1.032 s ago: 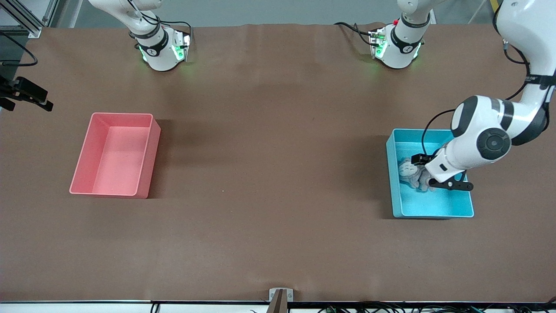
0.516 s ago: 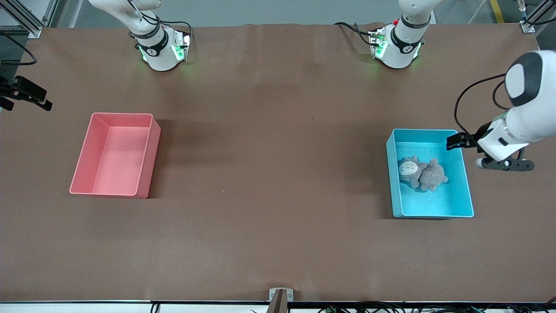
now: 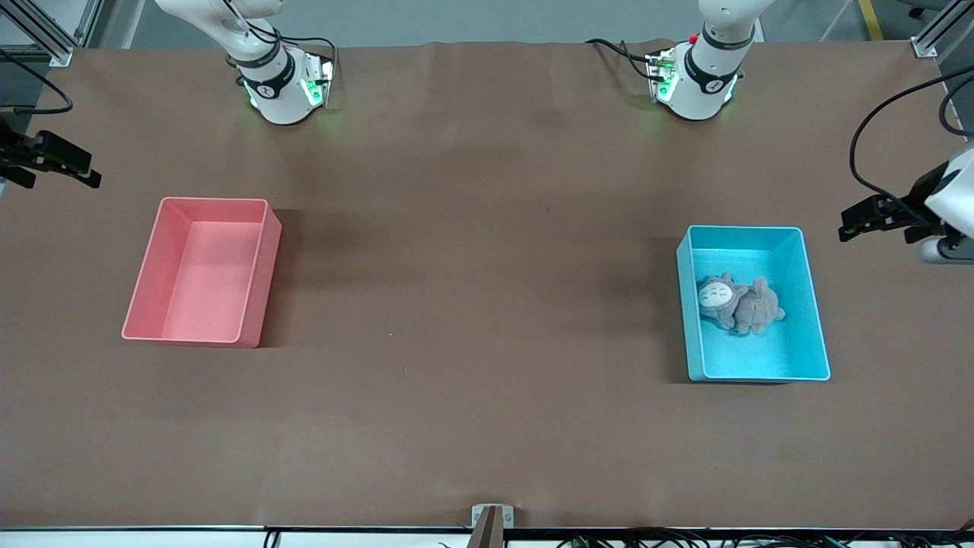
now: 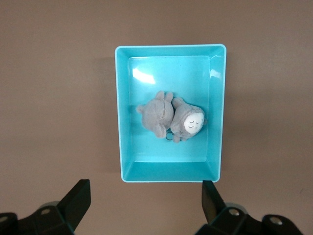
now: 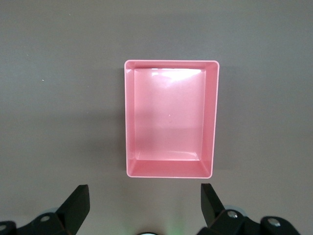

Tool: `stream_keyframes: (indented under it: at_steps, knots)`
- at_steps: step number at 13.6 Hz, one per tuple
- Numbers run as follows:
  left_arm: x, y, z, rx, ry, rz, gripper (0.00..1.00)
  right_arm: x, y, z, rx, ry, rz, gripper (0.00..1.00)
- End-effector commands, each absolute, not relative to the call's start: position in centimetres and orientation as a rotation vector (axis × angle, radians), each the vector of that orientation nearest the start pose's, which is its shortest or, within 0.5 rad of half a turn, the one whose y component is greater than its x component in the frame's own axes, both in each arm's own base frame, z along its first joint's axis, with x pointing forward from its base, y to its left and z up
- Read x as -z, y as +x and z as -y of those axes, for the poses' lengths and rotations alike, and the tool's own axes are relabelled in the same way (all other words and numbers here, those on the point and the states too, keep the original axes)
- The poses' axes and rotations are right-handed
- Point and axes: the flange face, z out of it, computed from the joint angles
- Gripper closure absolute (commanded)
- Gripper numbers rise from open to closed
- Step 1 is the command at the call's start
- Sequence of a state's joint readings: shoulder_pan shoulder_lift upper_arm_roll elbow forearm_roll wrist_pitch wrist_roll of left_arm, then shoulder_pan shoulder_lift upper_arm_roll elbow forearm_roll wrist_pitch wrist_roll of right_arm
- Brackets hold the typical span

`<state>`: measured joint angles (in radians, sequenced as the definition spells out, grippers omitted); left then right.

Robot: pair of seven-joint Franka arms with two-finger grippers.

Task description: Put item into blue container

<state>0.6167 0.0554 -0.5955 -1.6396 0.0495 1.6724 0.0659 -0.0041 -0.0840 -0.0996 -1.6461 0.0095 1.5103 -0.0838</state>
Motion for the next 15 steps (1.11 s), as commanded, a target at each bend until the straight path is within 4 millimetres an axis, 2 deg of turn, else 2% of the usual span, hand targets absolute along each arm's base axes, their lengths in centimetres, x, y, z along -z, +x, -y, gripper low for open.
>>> stream_keyframes:
  at_steps: [1, 4, 15]
  knots:
    - [-61.0, 57.3, -2.7, 0.020, -3.141, -0.058, 0.00, -63.0, 51.6, 5.4, -0.049, -3.125, -0.011, 0.00]
    - [-63.0, 57.3, -2.4, 0.083, -3.138, -0.032, 0.00, -63.1, 51.7, 5.4, -0.035, -3.130, -0.002, 0.00]
    - [-64.1, 55.9, -1.7, 0.044, -3.144, 0.000, 0.00, -63.1, 51.7, 5.7, -0.037, -3.127, 0.039, 0.00]
